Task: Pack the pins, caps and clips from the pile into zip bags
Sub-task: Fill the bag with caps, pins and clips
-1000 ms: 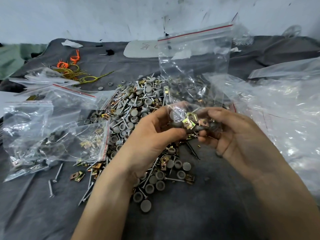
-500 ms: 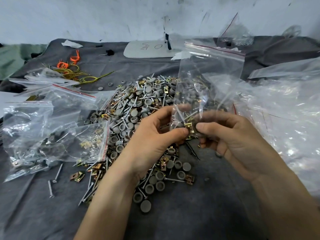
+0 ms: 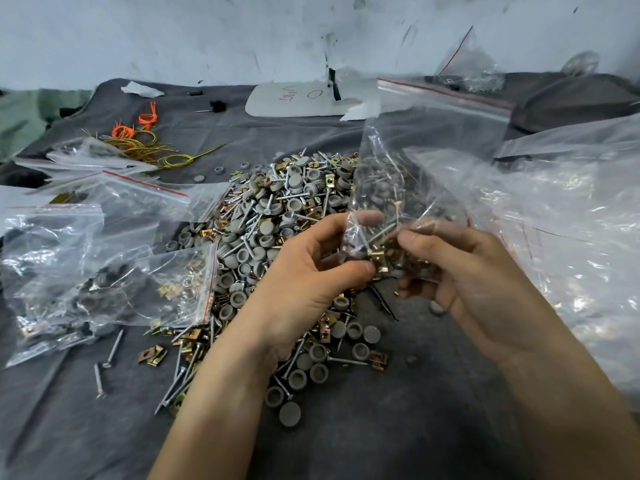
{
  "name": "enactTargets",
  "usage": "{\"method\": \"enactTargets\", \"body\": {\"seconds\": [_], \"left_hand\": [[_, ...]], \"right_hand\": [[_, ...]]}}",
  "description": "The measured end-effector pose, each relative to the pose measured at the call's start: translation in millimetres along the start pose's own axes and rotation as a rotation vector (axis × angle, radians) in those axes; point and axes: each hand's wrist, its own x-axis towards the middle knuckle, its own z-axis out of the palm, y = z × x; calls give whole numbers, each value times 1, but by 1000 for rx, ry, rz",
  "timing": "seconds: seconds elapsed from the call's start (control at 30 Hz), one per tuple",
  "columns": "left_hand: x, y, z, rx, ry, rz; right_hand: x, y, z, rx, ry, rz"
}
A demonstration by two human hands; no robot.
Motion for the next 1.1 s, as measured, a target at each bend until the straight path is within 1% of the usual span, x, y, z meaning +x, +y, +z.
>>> {"method": "enactTargets", "body": {"seconds": [0.23,0.37,0.47,0.67,0.8,0.97,1.1], "left_hand": [[1,-1,-1,-32,12,-29],[1,0,-1,-121,42,-66],[1,2,-2,-155,44,-80],[1,2,-1,-165,40,-102],[1,1,0,-162,21,-121],[1,3,-2,-198,26,-122],[0,3,-3,-222,40,-97]], "right_hand": [[-1,-1,-1,-2,-37,-2],[-2,-2,-3,-12,-68,1],[-3,-2,-3,-66,-80,-5],[-2,-1,0,-89,-55,-1],[-3,-1,1,-121,-4,-16],[-3,-6,-5,80,-103,8],[-4,-10,-11,103,-142,21]]}}
